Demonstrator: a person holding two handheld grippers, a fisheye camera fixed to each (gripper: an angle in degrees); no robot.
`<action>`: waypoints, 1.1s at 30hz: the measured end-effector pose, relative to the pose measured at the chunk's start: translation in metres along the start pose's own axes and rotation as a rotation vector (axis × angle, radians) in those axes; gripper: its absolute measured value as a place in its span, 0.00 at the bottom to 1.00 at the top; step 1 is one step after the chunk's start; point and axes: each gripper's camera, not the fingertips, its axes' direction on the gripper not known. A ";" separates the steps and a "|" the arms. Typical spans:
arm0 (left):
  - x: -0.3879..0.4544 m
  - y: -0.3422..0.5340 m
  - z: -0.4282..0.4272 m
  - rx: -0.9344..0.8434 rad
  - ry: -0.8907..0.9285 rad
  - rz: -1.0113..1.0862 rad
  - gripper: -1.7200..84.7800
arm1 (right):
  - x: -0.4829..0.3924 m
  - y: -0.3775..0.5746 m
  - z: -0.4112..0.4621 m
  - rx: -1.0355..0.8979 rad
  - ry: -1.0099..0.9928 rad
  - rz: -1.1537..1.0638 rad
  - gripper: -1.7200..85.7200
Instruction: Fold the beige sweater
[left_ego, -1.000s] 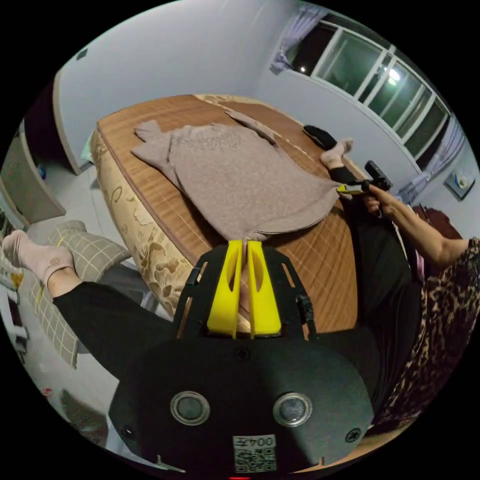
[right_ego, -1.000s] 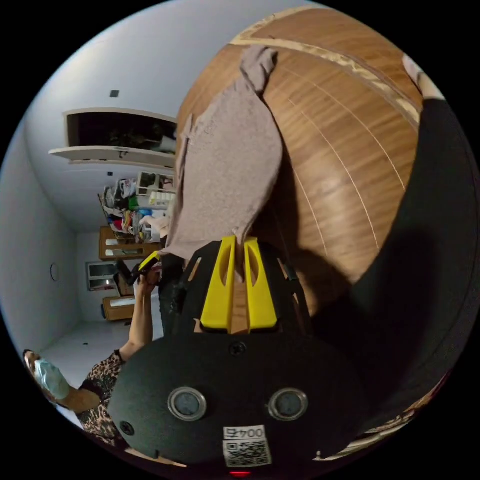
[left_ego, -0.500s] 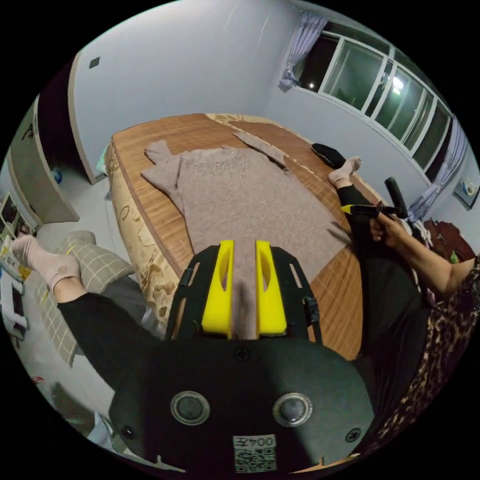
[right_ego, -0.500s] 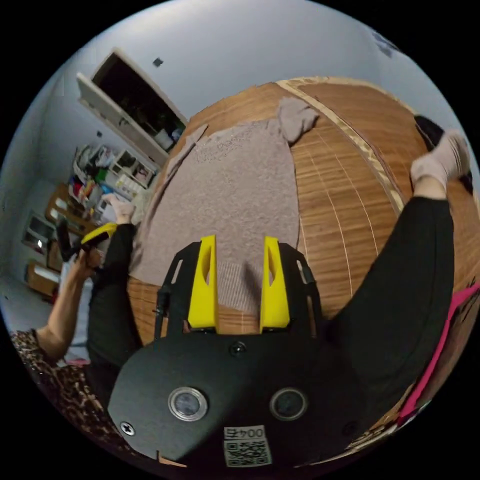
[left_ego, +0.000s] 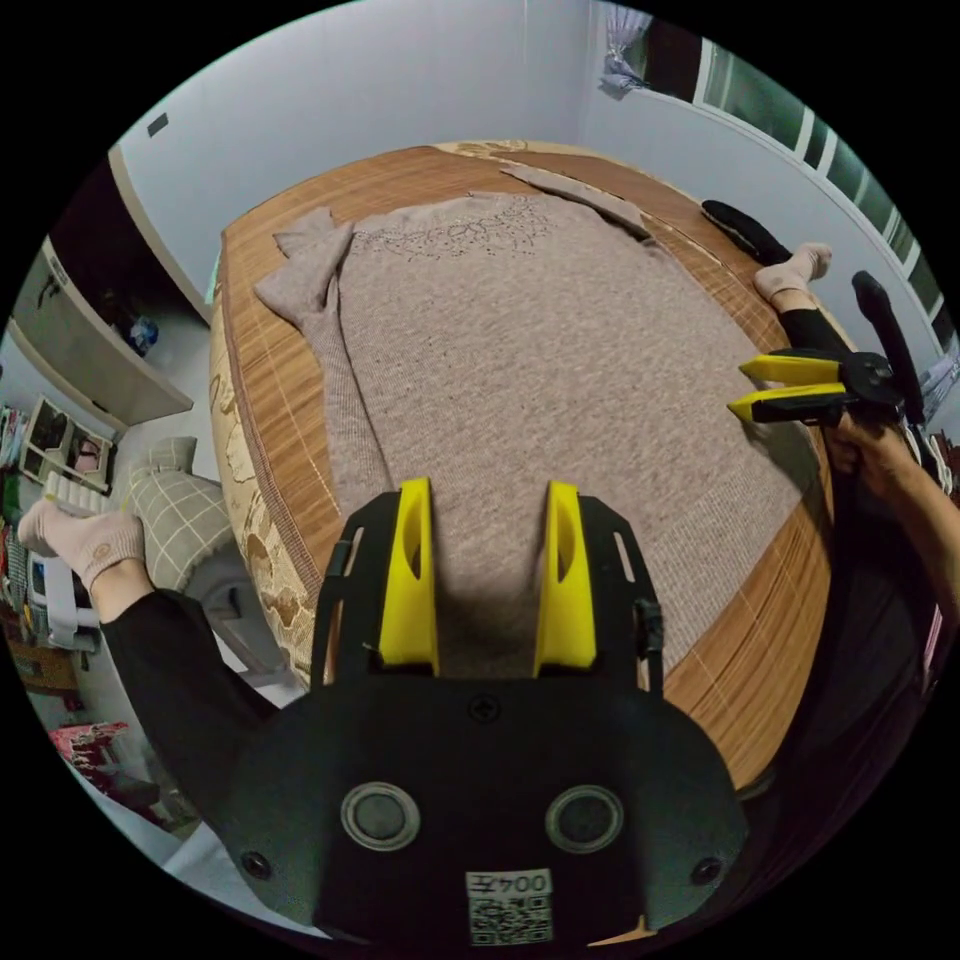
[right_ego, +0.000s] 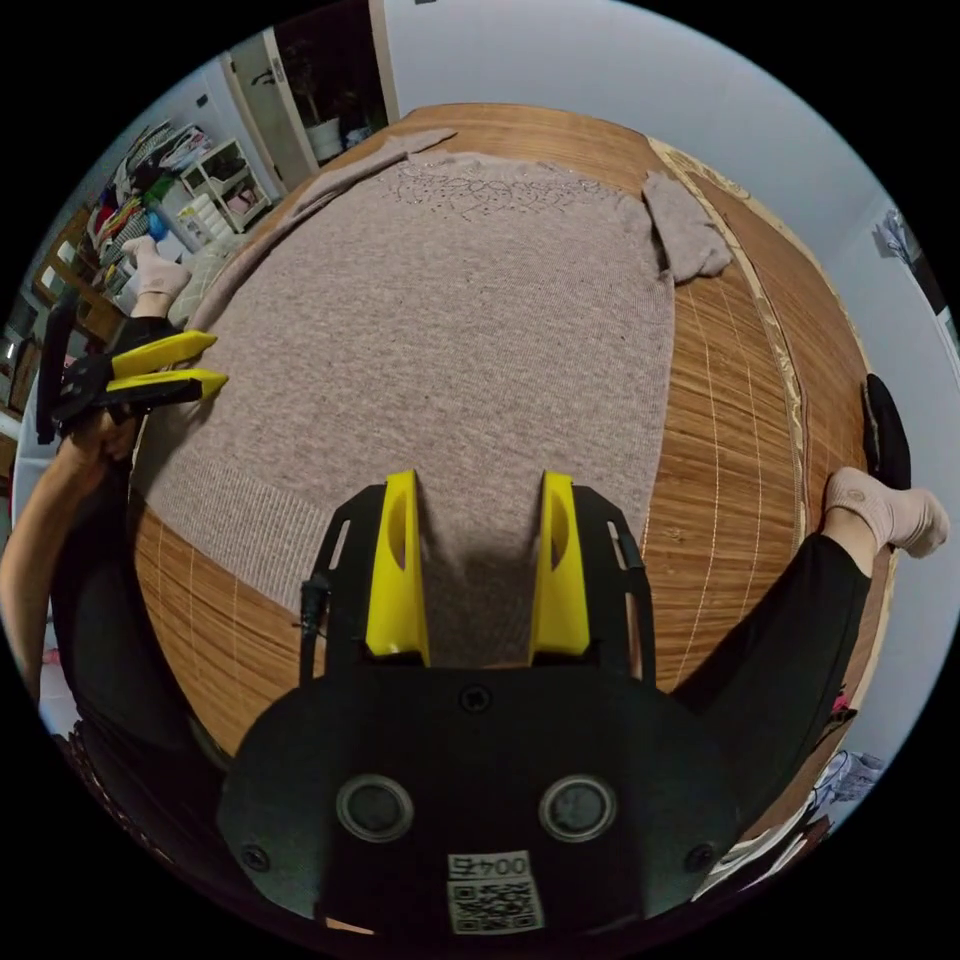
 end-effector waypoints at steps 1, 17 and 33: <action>0.008 -0.001 0.002 -0.011 -0.007 0.011 0.19 | 0.003 -0.003 0.004 -0.011 -0.006 0.005 0.21; 0.127 0.018 0.017 -0.335 0.035 0.257 0.21 | 0.024 0.029 0.036 -0.199 -0.035 0.047 0.23; 0.184 0.045 0.025 -0.454 0.138 0.322 0.28 | 0.048 0.063 0.034 -0.314 -0.121 0.112 0.24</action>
